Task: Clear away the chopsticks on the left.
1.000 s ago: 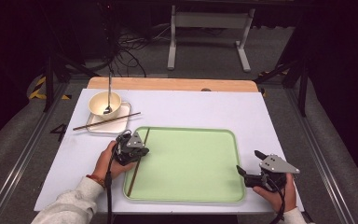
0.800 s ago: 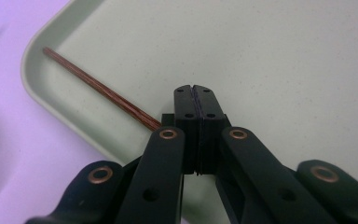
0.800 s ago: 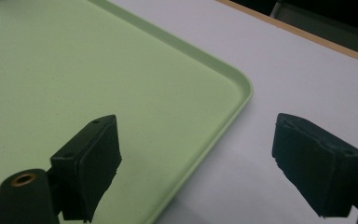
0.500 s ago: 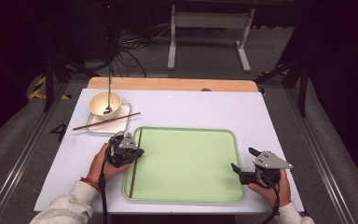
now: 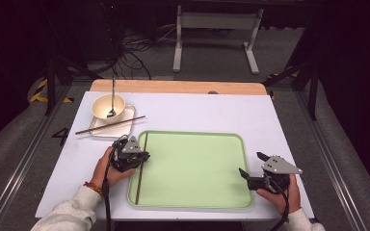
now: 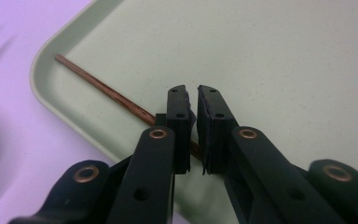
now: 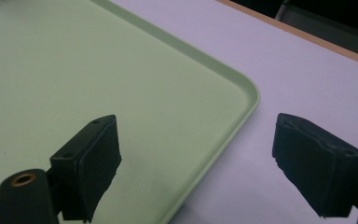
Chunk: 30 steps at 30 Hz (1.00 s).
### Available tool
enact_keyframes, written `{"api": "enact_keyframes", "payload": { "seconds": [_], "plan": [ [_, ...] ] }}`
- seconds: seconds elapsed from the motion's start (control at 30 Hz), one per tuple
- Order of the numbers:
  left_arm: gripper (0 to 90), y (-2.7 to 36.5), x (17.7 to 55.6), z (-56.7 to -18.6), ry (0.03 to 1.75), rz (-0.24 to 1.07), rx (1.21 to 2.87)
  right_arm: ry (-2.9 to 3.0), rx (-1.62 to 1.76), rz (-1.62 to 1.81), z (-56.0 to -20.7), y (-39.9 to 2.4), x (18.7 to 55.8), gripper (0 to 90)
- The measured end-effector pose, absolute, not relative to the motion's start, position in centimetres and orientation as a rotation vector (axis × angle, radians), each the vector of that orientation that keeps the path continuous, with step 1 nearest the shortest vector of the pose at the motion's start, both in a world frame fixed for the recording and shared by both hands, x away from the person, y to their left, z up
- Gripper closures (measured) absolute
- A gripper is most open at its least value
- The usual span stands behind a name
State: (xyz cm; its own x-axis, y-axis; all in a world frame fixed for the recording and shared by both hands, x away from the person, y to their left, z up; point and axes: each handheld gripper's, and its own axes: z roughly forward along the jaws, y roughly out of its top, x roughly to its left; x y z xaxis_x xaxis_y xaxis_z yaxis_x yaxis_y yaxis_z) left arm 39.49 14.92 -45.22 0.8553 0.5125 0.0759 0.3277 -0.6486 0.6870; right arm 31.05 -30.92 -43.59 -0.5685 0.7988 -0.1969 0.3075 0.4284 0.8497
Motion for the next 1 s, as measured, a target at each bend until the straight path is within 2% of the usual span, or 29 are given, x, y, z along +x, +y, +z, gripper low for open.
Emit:
{"api": "enact_keyframes", "payload": {
  "seconds": [0.43,0.67,0.8,1.0],
  "plan": [
    [79.4,16.0,39.0,-43.6,0.529,0.388,2.258,2.08,0.939,1.065,-43.6,-31.2,30.7,15.3],
    [73.6,20.0,39.0,-42.0,0.584,0.439,2.173,2.082,0.941,1.063,-43.6,-31.3,30.7,15.4],
    [64.4,22.5,38.9,-41.4,0.621,0.5,2.154,2.079,0.943,1.064,-43.6,-31.3,30.7,15.4],
    [57.6,26.7,39.5,-40.9,0.738,0.604,2.129,2.083,0.944,1.061,-43.7,-31.3,30.7,15.4]
  ]
}}
